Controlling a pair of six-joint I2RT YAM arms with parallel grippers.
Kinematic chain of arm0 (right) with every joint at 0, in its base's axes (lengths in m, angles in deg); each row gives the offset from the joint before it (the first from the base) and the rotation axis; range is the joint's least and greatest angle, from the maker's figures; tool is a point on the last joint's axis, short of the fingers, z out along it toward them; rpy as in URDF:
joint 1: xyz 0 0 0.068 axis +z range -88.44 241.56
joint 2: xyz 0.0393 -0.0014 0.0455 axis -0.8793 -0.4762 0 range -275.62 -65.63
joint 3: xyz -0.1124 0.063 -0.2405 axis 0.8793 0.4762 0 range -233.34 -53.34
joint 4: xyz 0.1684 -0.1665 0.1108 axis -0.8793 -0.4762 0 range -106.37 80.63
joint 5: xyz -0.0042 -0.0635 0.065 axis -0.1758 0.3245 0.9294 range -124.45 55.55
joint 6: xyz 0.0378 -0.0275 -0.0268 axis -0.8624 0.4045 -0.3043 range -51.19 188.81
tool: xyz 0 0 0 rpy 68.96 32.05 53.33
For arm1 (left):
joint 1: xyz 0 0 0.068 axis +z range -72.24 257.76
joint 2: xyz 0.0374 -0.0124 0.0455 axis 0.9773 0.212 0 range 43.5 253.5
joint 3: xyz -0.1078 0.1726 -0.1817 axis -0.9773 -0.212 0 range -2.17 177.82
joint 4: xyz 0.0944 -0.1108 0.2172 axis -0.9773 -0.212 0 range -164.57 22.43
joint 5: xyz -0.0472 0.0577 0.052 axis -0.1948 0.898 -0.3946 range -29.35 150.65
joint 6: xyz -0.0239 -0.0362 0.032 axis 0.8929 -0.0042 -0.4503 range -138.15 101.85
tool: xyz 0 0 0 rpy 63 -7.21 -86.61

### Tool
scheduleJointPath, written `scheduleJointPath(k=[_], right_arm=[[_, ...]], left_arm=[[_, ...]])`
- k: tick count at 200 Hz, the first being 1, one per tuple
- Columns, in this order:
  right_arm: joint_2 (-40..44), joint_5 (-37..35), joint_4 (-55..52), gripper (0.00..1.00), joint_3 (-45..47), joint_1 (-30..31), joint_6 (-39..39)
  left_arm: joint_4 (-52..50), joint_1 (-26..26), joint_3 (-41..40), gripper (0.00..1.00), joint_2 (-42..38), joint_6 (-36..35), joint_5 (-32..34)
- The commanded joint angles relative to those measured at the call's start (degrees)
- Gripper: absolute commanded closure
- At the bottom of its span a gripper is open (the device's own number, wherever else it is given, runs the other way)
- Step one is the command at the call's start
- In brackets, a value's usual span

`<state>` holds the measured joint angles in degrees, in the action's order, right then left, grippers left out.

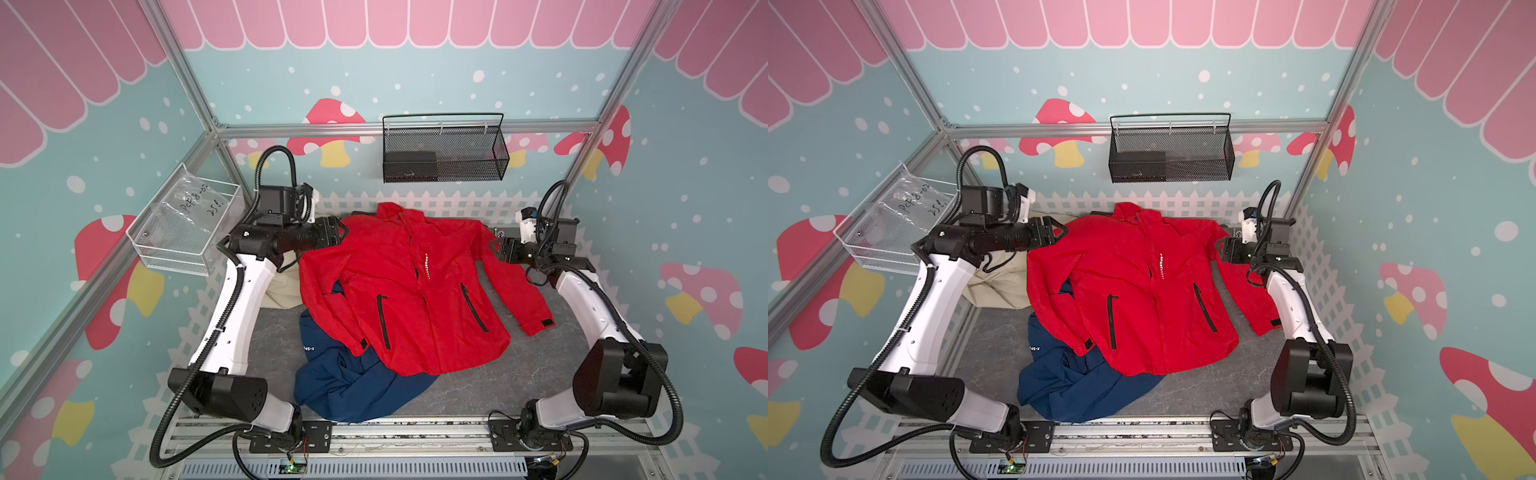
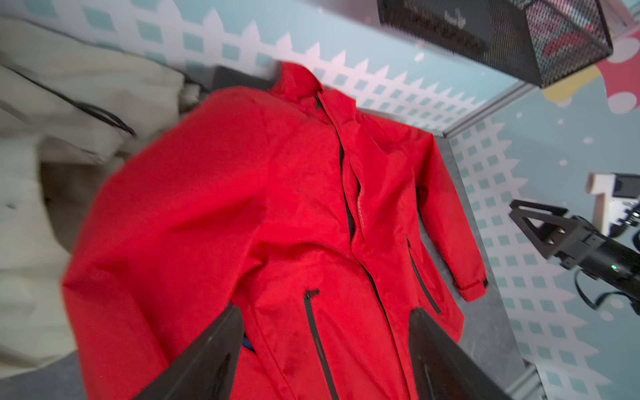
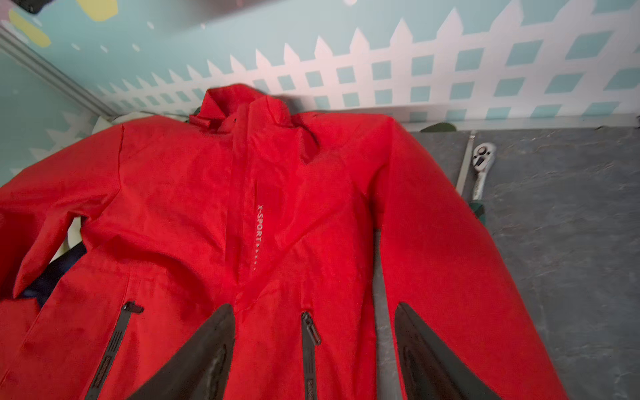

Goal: Unzip the jacket
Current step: Flatten out the jacket.

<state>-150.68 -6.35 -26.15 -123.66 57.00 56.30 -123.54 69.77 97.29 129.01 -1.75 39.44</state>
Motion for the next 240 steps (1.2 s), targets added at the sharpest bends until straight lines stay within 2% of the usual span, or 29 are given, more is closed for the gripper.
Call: scheduleJointPath(k=[1, 33, 52, 66, 82, 124, 163, 180, 195, 216, 240], right_arm=[[2.08, 0.79, -1.95, 0.27, 3.52, 1.35, -0.78], [1.95, 2.42, -2.81, 0.28, 6.24, 2.44, -0.33], [0.29, 2.75, -2.29, 0.3, 7.44, 2.69, 0.44], [-1.18, 2.58, -1.64, 0.32, 7.92, 2.86, 0.6], [-2.66, 2.69, -1.25, 0.32, 7.76, 3.23, 1.23], [-5.16, -0.12, -0.54, 0.32, 7.04, 3.68, 1.95], [-9.72, -1.08, 1.01, 0.31, 5.66, 3.76, 0.49], [-12.24, -3.77, 0.93, 0.3, 4.17, 3.9, 0.63], [-14.85, -4.65, 1.77, 0.3, 2.85, 3.94, 0.94], [-19.51, -1.23, 1.87, 0.33, -0.53, 3.96, 1.71], [-23.29, -0.94, 3.25, 0.35, -3.22, 3.94, -0.25]], left_arm=[[-3.72, -2.23, -7.32, 0.26, 2.22, 5.98, -0.18], [-1.44, -6.67, -17.21, 0.28, 1.83, 13.22, -1.57], [0.02, -7.23, -22.04, 0.3, 3.35, 14.86, -1.93], [2.0, -7.22, -24.54, 0.3, 3.68, 14.85, 0.65], [2.61, -7.13, -25.36, 0.3, 4.66, 13.95, 3.45], [4.23, -6.6, -27.54, 0.34, 7.02, 13.04, 3.09], [6.7, -6.45, -28.97, 0.49, 8.08, 13.39, 0.78], [6.92, -6.43, -29.15, 0.54, 8.51, 13.13, 0.01], [6.99, -6.43, -29.16, 0.55, 8.87, 12.95, -0.46], [7.01, -6.43, -28.98, 0.56, 9.07, 12.87, -0.6], [7.09, -6.42, -29.02, 0.56, 9.43, 12.6, -0.86]])
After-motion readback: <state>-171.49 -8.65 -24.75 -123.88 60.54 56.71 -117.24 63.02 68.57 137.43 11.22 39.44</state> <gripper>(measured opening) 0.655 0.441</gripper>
